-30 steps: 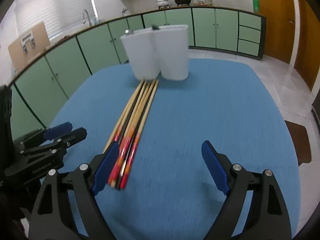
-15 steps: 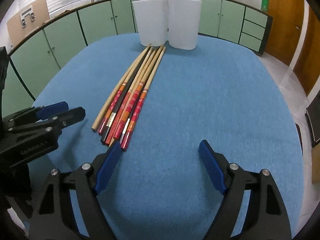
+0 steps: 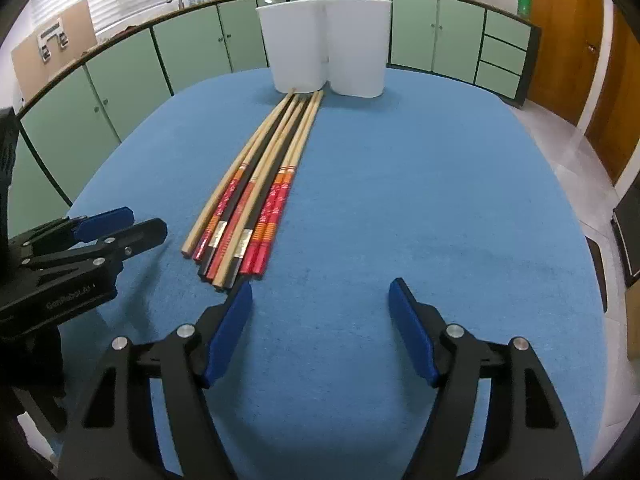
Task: Organize utensils
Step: 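Withdraw both tools and move the right tool to a red chopstick, then grasp a red chopstick with the right tool while the left tool grasps a wooden chopstick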
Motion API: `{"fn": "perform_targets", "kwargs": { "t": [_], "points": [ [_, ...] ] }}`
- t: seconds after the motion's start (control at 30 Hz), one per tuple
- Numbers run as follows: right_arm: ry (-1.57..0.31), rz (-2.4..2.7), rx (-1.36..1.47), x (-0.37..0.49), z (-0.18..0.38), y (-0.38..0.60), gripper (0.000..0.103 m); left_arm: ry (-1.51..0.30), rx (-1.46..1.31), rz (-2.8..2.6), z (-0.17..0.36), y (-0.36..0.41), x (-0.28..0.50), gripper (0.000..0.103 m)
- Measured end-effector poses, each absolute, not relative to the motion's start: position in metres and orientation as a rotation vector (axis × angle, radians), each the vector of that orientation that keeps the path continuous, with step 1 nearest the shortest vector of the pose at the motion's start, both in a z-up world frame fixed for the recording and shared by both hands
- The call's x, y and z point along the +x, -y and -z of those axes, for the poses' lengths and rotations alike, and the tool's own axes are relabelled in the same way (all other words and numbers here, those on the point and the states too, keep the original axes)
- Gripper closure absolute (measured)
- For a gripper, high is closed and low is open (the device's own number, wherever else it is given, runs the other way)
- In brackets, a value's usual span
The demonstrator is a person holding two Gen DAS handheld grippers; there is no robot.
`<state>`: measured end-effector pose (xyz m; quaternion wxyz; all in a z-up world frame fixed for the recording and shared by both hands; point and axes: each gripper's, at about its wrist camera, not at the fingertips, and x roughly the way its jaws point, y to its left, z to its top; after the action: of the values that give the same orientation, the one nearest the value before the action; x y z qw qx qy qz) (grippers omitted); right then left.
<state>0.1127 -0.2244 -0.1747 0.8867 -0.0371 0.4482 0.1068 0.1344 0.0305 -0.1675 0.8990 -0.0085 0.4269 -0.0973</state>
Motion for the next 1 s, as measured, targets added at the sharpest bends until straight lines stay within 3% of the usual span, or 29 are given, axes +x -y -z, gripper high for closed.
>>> {"fn": "perform_targets", "kwargs": {
  "t": [0.43, 0.57, 0.67, 0.83, 1.0],
  "points": [
    [-0.932, -0.119, -0.062, 0.121, 0.171, 0.245, 0.037, -0.882, -0.025, 0.197, 0.168, -0.032, 0.131, 0.046],
    [-0.928, -0.19, -0.008, 0.118, 0.171, 0.244, 0.044, -0.881, -0.018, 0.196, 0.168, -0.031, 0.131, 0.045],
    [-0.924, -0.214, -0.024, 0.12, 0.172, 0.235, 0.055, -0.882, -0.018, 0.198, 0.167, -0.031, 0.13, 0.045],
    [-0.923, -0.239, -0.021, 0.123, 0.172, 0.23, 0.096, -0.885, -0.016, 0.207, 0.167, -0.027, 0.13, 0.044],
    [-0.921, -0.233, -0.02, 0.124, 0.172, 0.234, 0.098, -0.89, -0.024, 0.263, 0.165, -0.016, 0.127, 0.043]
  ]
}}
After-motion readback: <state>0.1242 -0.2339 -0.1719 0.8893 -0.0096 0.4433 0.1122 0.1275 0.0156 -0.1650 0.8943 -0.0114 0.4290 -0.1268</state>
